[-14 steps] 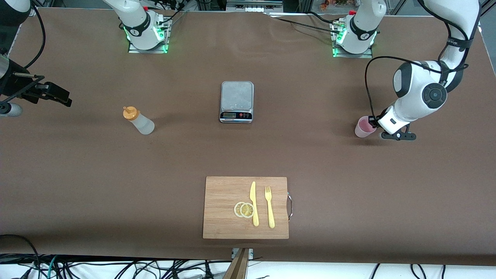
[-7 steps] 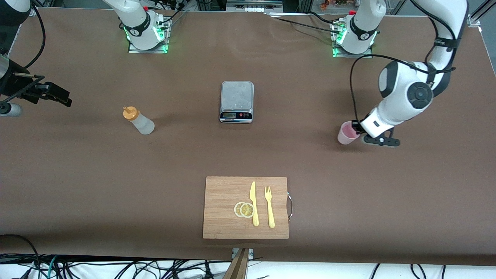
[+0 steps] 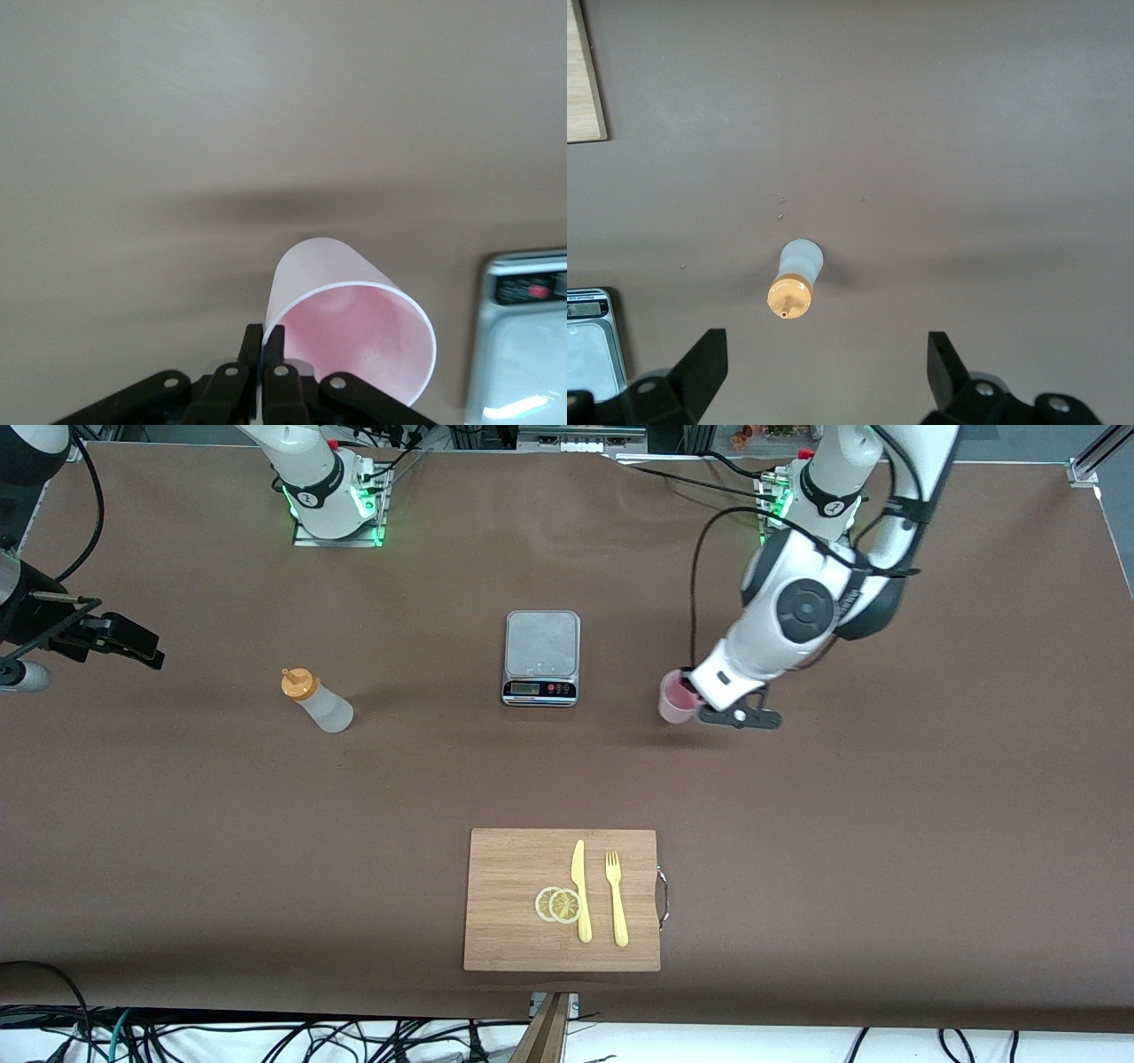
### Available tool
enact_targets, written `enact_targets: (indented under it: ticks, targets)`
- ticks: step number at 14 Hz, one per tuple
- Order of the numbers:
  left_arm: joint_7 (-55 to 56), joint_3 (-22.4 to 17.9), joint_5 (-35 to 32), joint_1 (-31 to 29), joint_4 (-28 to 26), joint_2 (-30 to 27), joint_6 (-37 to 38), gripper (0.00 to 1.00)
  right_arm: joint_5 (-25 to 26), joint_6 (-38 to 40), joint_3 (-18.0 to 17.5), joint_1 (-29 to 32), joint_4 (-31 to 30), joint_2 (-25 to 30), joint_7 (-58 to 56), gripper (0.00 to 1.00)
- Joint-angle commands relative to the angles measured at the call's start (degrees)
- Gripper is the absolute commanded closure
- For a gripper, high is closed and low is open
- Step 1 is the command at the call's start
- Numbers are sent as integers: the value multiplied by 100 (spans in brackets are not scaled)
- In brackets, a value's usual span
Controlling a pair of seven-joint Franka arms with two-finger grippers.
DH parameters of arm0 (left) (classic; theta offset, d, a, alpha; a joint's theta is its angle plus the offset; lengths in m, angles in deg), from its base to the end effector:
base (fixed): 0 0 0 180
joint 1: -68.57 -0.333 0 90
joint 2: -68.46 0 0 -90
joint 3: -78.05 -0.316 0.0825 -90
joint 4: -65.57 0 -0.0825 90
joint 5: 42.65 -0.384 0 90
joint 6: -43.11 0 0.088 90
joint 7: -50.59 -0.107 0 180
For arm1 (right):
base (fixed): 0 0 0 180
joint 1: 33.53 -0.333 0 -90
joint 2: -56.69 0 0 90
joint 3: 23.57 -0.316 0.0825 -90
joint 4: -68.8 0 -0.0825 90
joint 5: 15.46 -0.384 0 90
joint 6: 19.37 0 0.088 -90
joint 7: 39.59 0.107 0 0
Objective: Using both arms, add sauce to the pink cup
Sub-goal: 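Lift the pink cup with the left gripper and carry it over the scale, then lower the pink cup onto the scale and open the left gripper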
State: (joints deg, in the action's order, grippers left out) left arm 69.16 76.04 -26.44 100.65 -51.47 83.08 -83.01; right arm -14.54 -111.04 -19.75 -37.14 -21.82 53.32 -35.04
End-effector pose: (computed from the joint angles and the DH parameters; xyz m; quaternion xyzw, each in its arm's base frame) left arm 0.4964 -0.2991 0.3104 0.9932 -0.0114 -0.0866 0.0765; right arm 0.5733 -0.0027 0.5888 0.9989 -0.0411 -0.0198 0.0107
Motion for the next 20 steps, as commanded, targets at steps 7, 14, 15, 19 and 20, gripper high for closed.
enact_targets:
  ticks: [7, 14, 15, 19, 20]
  targets:
    - [1015, -98, 1200, 1185, 770, 550, 132, 100, -75, 9, 4, 27, -17, 38, 20, 0]
    - [1562, -107, 1174, 1898, 1035, 814, 1, 100, -75, 18, 4, 27, -17, 38, -15, 0]
    - [1562, -107, 1174, 1959, 1035, 831, -78, 100, -75, 18, 4, 27, -17, 38, -24, 0]
    - [1623, -107, 1147, 2197, 1035, 1025, -290, 100, -75, 9, 22, 27, -17, 30, -51, 0]
    - [1667, -115, 1138, 2249, 1035, 1042, -290, 100, -75, 9, 48, 27, -17, 30, -51, 0]
